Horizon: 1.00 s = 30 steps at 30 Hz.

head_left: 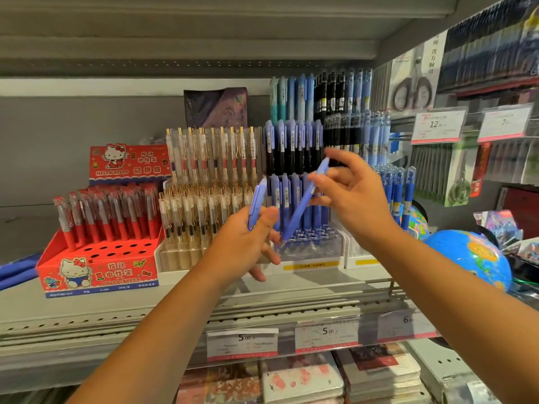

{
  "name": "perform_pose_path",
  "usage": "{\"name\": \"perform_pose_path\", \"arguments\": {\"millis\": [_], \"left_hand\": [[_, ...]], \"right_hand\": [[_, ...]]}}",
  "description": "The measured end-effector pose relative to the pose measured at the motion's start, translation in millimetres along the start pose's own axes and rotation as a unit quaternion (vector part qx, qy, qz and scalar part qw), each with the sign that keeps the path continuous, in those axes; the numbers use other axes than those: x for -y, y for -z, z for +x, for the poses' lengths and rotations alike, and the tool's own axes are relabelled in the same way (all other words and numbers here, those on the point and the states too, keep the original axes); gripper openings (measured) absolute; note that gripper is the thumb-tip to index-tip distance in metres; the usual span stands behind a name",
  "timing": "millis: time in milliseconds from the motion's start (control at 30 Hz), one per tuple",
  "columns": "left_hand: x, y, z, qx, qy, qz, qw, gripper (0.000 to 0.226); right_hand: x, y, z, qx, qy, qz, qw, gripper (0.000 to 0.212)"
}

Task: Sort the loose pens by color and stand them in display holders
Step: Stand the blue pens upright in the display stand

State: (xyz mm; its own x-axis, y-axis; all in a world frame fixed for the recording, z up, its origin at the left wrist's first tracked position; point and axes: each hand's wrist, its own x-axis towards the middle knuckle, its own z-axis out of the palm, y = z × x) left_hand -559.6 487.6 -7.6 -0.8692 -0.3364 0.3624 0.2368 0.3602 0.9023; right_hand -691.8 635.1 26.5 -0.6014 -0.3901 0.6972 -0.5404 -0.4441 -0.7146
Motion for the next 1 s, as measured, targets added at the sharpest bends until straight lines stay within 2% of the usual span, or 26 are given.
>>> {"name": "perform_pose_path", "arguments": {"millis": [67,200,300,433,567,700,1000], "left_hand": [[2.6,1.7,1.2,-0.016,-0.004,0.001,1.0,0.039],[1.7,3.2,2.4,-0.015,0.02,-0.098,0.995,0.014],[-1.8,2.3,3.5,-0.03,0.011,-0.14,0.99,0.021],[-3.6,1.1,3.0,-0.063,-0.016,-0.131,0.989,0.023],[-0.7,3.5,3.2,-0.053,-0.04,-0.069,0.995,0.012],[0.2,6.5,1.6,-0.051,-0.077,0.005,0.996,0.008],[-5.3,2.7,0.0,-0.07,-0.083,-0.049,0.993,0.011]], "right_hand": [[5.7,5.0,5.1,-0.026,0.008,-0.032,0.999,0.032],[11.0,16.7,13.7,-0.061,0.036,-0.182,0.981,0.025],[8.9,20.2,13.5,-0.082,0.091,-0.302,0.945,0.026],[3.2,16.3,8.5,-0.074,0.119,-0.379,0.915,0.028],[-0.5,10.0,7.6,-0.052,0.102,-0.427,0.897,0.032],[-3.0,7.4,8.2,-0.021,0.074,-0.506,0.859,0.035],[-8.2,0.6,14.5,0.02,0.029,-0.616,0.787,0.031]]}}
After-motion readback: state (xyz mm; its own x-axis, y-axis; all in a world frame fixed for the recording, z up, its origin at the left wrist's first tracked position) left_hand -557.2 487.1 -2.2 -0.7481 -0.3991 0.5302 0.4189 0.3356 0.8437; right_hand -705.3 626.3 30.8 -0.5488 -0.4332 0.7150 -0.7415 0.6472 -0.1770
